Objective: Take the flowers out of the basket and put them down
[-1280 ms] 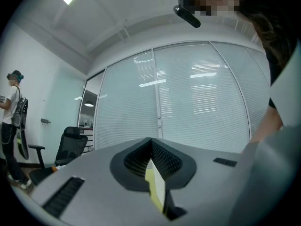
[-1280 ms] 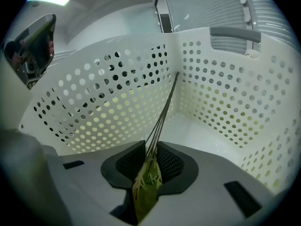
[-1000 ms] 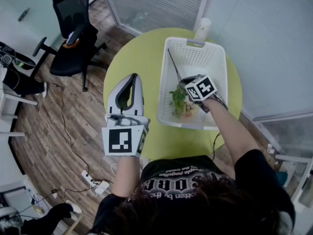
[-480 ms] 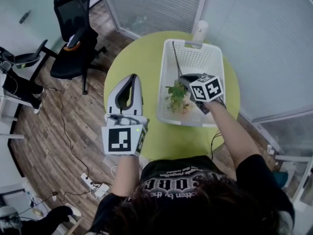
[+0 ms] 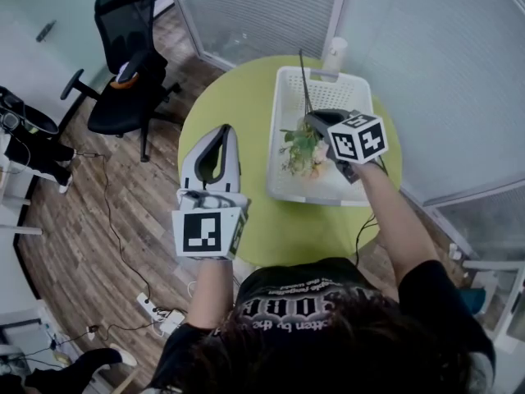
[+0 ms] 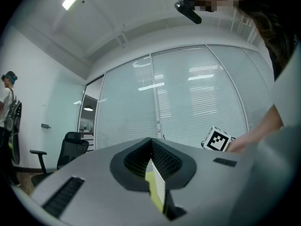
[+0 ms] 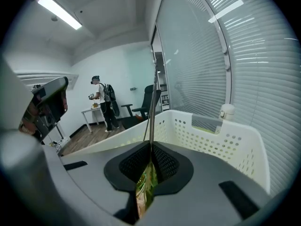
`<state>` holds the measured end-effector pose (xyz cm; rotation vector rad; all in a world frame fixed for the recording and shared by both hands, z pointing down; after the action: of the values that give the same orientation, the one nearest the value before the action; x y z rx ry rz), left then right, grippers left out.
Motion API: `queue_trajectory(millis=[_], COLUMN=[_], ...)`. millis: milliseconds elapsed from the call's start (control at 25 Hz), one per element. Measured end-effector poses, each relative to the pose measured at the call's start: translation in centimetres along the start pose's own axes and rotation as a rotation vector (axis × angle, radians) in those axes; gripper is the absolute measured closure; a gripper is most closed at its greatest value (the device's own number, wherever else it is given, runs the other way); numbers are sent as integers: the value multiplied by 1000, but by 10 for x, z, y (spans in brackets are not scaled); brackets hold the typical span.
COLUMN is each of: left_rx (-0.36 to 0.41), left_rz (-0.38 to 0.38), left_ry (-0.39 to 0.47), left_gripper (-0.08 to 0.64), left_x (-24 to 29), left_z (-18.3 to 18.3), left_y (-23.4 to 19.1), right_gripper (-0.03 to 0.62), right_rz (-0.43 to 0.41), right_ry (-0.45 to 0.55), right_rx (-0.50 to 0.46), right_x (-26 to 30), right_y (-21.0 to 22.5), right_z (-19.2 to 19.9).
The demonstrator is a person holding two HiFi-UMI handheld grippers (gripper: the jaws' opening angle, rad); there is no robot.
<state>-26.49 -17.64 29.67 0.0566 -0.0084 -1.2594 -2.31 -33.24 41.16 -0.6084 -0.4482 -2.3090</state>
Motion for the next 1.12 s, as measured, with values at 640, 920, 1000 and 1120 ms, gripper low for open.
queue_trajectory(millis=[640, 920, 1000, 1120], left_rx=[13, 18, 21, 27], left_rz=[51, 59, 62, 64], left_ry=[79, 90, 95, 94], left_gripper=[557, 557, 557, 557], left_x=[-12, -22, -26, -29], left_z=[-11, -16, -16, -17], left_y=[16, 22, 26, 28], right_gripper=[552, 552, 552, 552], right_rz=[35, 47, 48, 53], right_ry=[147, 178, 183, 190], right_rx=[-48, -69, -73, -80], right_x=[-70, -91, -96, -101], right_y=[-15, -23, -25, -28], right_z=[-57, -68, -68, -70])
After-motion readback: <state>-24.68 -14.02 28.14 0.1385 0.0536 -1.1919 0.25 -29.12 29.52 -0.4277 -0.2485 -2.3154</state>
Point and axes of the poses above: the fingertips, and each gripper's own axes: x forward along the fingers, y to its right, z out of its underside, the point moved 9 cm from there along -x, backward along the fingers, and after that the axes turned 2 degrees about -y, right-handed, at the moved point
